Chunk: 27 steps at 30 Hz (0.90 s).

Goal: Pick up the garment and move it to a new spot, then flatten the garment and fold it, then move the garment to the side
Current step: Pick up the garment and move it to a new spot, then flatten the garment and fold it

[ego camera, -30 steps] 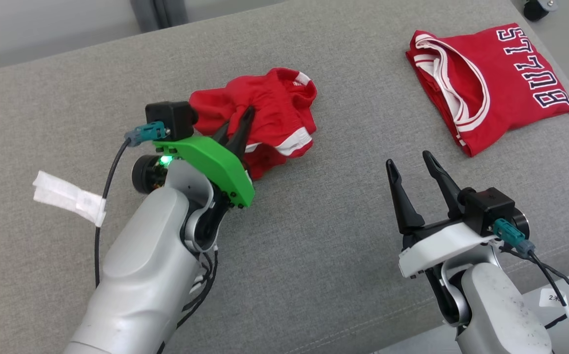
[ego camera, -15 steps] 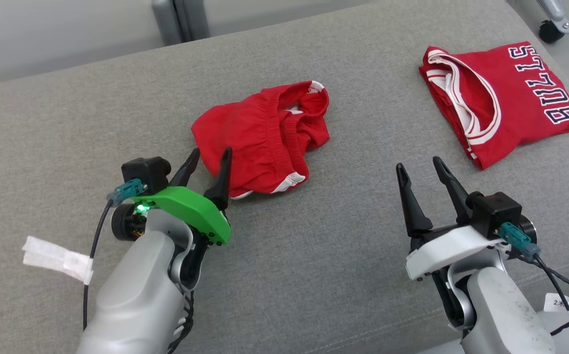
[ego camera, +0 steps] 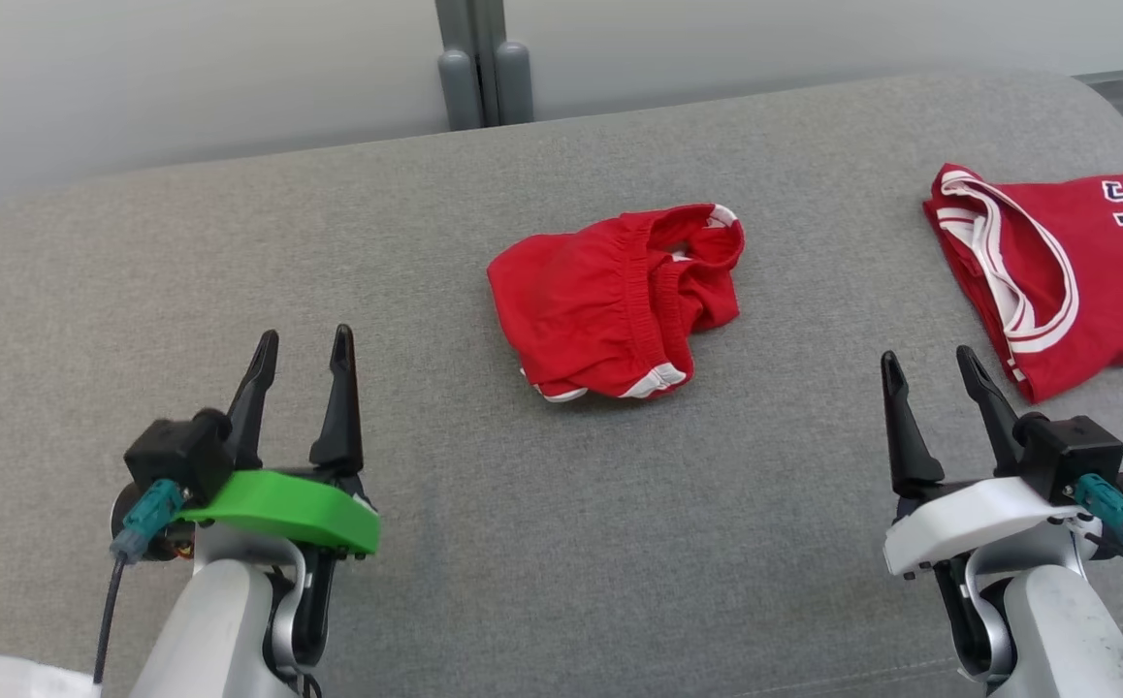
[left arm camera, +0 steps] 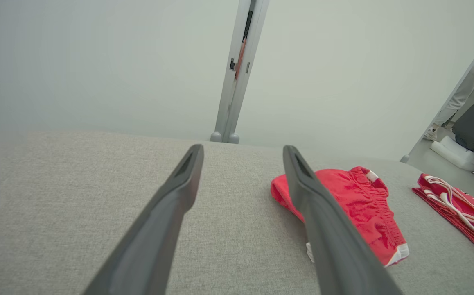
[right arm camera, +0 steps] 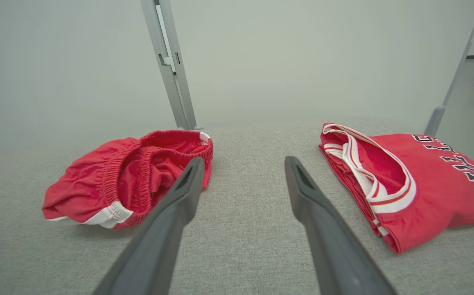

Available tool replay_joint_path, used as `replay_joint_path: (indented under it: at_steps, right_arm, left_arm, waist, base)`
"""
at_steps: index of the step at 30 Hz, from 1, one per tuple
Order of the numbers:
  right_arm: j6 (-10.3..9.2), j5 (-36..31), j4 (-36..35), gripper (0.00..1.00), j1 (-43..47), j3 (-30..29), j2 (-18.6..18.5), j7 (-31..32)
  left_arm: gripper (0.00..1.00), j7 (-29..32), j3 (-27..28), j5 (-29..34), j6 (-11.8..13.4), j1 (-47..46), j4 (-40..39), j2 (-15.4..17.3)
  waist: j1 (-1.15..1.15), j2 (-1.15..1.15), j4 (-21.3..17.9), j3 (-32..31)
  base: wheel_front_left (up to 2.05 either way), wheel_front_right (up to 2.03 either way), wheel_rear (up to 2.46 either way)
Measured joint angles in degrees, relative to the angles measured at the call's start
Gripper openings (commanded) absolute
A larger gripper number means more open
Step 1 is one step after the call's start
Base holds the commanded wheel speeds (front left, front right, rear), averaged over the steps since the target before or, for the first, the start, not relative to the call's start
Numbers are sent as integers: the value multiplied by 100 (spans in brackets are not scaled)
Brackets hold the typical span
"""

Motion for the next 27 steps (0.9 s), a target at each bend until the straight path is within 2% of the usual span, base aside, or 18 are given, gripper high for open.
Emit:
replay_joint_path:
  at_steps: [10, 27]
  right_arm:
    - [0, -32, 183, 100, 360, -207, -20, 48]
    - [0, -24, 263, 100, 438, 8, -43, 57]
  left_arm:
    - [100, -1, 661, 814, -294, 1163, -364, -243]
    - [100, -1, 1290, 1103, -566, 1525, -315, -480]
  waist:
    - [0, 0, 377, -397]
    - [0, 0, 522, -597]
  base:
    - [0, 0, 0]
    - [0, 0, 0]
